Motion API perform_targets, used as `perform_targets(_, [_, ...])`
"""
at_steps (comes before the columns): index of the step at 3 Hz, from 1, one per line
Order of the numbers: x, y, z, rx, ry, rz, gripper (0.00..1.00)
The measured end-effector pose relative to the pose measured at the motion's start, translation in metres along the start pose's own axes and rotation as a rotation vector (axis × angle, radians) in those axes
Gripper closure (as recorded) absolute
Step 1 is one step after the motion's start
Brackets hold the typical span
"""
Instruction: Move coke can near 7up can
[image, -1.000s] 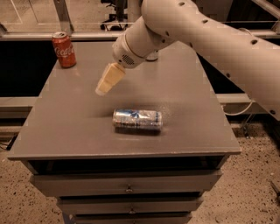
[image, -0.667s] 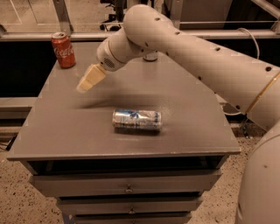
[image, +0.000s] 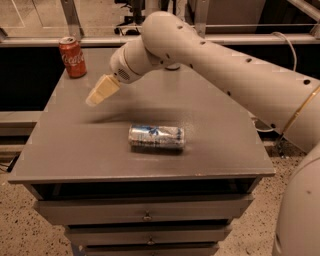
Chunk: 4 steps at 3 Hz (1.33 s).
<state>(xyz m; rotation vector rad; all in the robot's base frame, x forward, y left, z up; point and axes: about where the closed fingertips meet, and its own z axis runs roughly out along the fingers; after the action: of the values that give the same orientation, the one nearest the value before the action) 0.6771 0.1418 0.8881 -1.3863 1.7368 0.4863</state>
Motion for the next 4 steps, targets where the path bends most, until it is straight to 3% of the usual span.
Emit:
perform_targets(1, [0.001,-0.004,0.035,0.036,-0.081,0.061,0.00])
perform_targets(2, [-0.005,-0.026,0.071,0.084,-0.164,0.100,0.00])
perform_targets(4, [-0.046,-0.081,0.120,0.146,-0.295,0.110,0.00])
